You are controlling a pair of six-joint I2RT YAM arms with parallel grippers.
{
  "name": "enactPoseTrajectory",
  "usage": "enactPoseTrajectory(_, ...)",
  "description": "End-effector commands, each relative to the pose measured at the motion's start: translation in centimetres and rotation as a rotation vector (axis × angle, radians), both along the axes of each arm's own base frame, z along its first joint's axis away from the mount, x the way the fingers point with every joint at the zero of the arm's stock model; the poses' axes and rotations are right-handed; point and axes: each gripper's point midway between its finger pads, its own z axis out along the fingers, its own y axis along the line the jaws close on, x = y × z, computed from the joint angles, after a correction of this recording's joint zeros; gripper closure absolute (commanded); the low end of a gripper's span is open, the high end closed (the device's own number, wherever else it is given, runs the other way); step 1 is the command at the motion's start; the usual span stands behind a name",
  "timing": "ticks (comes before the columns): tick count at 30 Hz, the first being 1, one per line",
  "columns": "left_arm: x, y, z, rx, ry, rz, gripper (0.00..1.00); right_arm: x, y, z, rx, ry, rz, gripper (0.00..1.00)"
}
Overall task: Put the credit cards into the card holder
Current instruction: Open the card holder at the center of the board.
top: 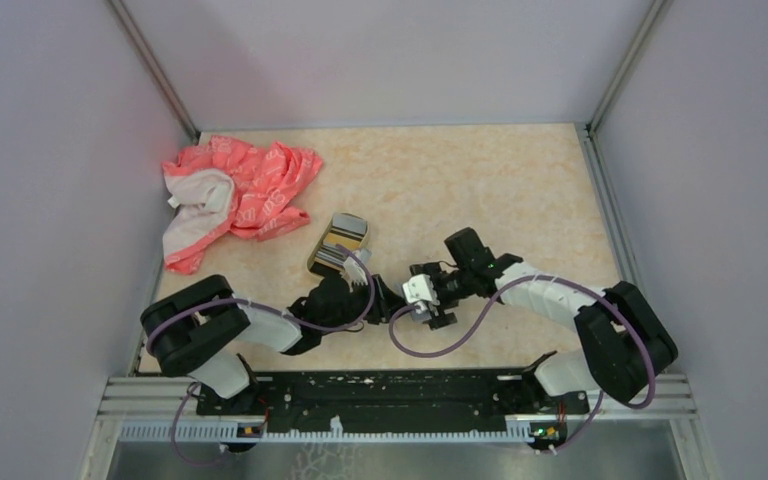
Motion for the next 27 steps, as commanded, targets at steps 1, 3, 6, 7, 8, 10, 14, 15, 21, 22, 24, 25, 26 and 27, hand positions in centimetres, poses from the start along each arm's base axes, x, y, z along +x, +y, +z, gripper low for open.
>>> enactPoseTrajectory(1,-0.3,-0.3,0.8,-0.037,-0.015,-0.018,0.52,0.0,1.3,0.6,0.015,0.013,0.004,0.03)
enactPoseTrajectory(3,-0.3,-0.3,0.9,-0.040,-0.015,-0.017,0.52,0.0,1.4,0.6,0.012,0.021,-0.004,0.01)
enactPoseTrajectory(6,-0.3,-0.3,0.8,-0.039,-0.016,-0.019,0.52,0.1,1.5,0.7,0.017,0.021,-0.013,0.02)
enactPoseTrajectory(7,-0.3,-0.4,0.9,-0.039,-0.016,-0.019,0.52,0.2,1.5,0.8,0.018,0.020,-0.017,0.01)
enactPoseTrajectory(8,-0.3,-0.4,0.8,-0.038,-0.016,-0.018,0.52,0.3,1.5,0.9,0.019,0.017,-0.022,0.01)
enactPoseTrajectory(10,-0.3,-0.4,0.8,-0.037,-0.014,-0.019,0.52,0.6,1.6,1.2,0.023,0.010,-0.033,0.01)
enactPoseTrajectory(14,-0.3,-0.3,0.6,-0.033,-0.012,-0.018,0.52,0.9,1.7,1.5,0.031,0.003,-0.049,0.03)
enactPoseTrajectory(15,-0.3,-0.3,0.6,-0.033,-0.012,-0.018,0.52,1.0,1.7,1.5,0.029,0.002,-0.052,0.04)
enactPoseTrajectory(21,-0.3,-0.4,0.5,-0.031,-0.012,-0.020,0.52,1.3,1.8,1.7,0.034,0.004,-0.069,0.15)
enactPoseTrajectory(22,-0.3,-0.4,0.5,-0.031,-0.012,-0.019,0.52,1.3,1.9,1.7,0.035,0.001,-0.070,0.17)
enactPoseTrajectory(24,-0.3,-0.3,0.5,-0.028,-0.013,-0.019,0.52,1.4,1.8,1.8,0.032,0.001,-0.076,0.20)
enactPoseTrajectory(25,-0.3,-0.3,0.5,-0.027,-0.013,-0.019,0.52,1.5,1.8,1.8,0.030,0.001,-0.080,0.22)
enactPoseTrajectory(26,-0.3,-0.3,0.4,-0.027,-0.013,-0.018,0.52,1.6,1.8,2.0,0.031,-0.002,-0.084,0.24)
enactPoseTrajectory(27,-0.3,-0.3,0.4,-0.025,-0.013,-0.016,0.52,1.7,1.8,2.0,0.030,-0.001,-0.088,0.26)
